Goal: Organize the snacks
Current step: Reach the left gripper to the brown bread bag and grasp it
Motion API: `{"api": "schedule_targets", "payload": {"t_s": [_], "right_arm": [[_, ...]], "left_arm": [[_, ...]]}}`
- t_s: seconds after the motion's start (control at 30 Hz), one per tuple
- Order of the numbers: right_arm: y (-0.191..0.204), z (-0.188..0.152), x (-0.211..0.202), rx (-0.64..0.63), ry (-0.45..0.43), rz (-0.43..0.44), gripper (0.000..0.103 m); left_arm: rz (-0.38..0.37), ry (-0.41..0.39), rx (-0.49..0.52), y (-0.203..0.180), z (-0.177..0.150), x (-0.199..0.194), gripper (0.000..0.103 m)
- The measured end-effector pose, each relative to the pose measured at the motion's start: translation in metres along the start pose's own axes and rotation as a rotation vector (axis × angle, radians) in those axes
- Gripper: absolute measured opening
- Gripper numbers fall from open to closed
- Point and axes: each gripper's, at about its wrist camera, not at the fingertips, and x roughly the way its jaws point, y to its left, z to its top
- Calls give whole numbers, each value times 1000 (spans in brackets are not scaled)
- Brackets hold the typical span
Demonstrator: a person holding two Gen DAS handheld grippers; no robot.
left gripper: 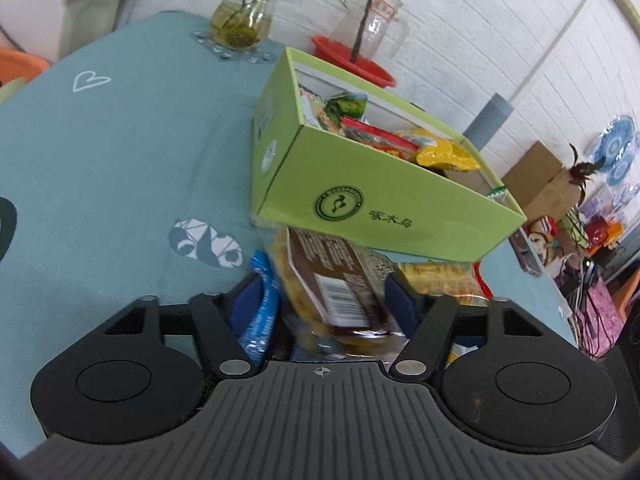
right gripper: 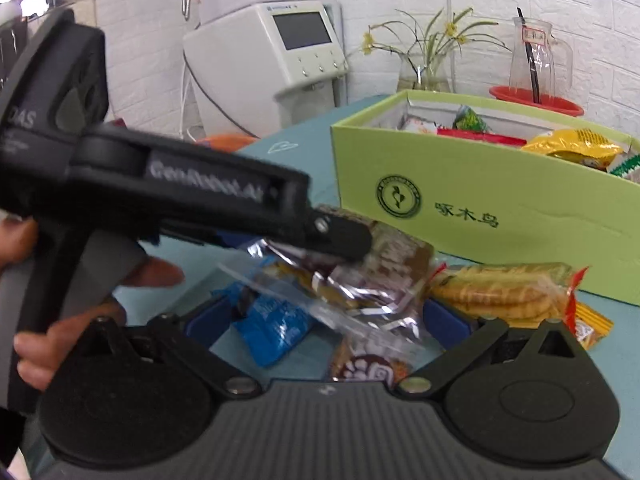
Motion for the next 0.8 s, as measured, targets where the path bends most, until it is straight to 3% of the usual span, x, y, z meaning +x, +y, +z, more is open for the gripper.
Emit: {"api": "schedule_targets", "payload": {"t_s": [0.17,0.3,0.53,0.67,0.8], "right_arm": [[17,-11,-32,-39,-45,4,102],[29,-37,-64,-32,-47,-33,102],[35,-83,-100,3,-7,-138,102],[23,-98,-108,76,-7,-155,102],[12,-100,-102,93,-3,-171,102]], "left_arm": [[-44,-1,45,-17,-20,-25,44],[-78,43,62,-36,-56,-42,46],[-174,161,103,-66,-107,-45,59],[-135,139,100,-66,-108,-47,66],[-116,142,93,-64,-103,-39,67]]}}
